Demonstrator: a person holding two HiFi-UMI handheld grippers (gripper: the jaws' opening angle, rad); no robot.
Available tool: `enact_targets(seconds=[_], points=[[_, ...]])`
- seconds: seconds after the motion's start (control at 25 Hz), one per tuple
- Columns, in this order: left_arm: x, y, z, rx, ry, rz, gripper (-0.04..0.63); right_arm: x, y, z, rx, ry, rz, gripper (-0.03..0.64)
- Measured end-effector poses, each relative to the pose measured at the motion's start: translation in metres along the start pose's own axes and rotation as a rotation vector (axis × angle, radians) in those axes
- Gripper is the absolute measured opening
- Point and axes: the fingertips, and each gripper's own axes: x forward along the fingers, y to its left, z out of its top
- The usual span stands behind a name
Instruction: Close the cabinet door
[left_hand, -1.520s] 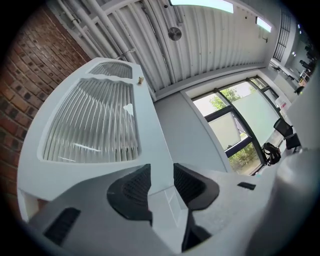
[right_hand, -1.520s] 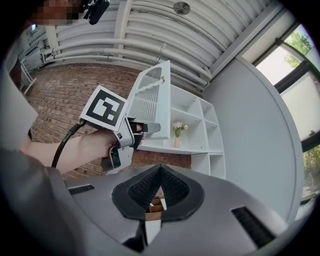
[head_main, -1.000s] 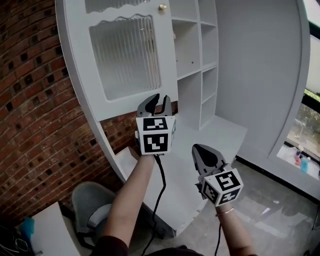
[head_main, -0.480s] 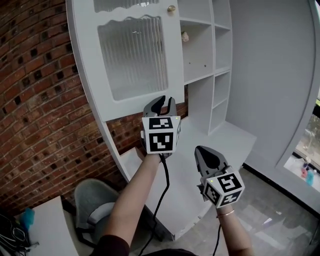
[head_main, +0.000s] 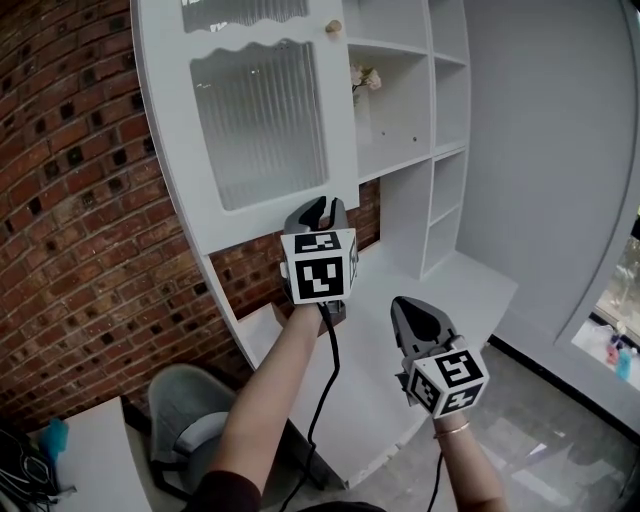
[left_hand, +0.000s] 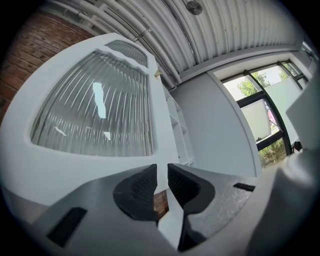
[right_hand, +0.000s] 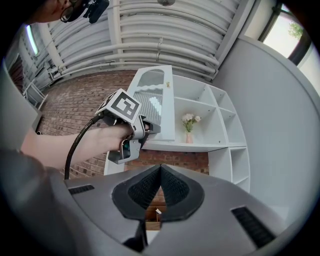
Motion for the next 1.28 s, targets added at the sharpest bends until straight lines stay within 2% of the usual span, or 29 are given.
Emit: enact_targets(seconds=[0.24,0.92,1.16,1.28], points=[[0.011,0.011,-0.001,-0.033,0.013,0.005,0.074,0.007,-0.003,-0.005,0.007,0.007,-0.001,0.0],[0.035,0.035,-0.007,-0.007,0.066,0.067,0.064,0.014,-0.006,-0.011,0.019,0.018,-0.003,0.0],[0.041,0.041,-0.013,-0.038,0.087,0.08,0.061,0.002,-0.009,-0.012,0.017,0.022,-0.019,0.0],[0.044,0.038,-0.013,-0.005,0.087,0.091,0.058,-0.006,-0.013,-0.01,0.017,0.021,-0.037,0.0]])
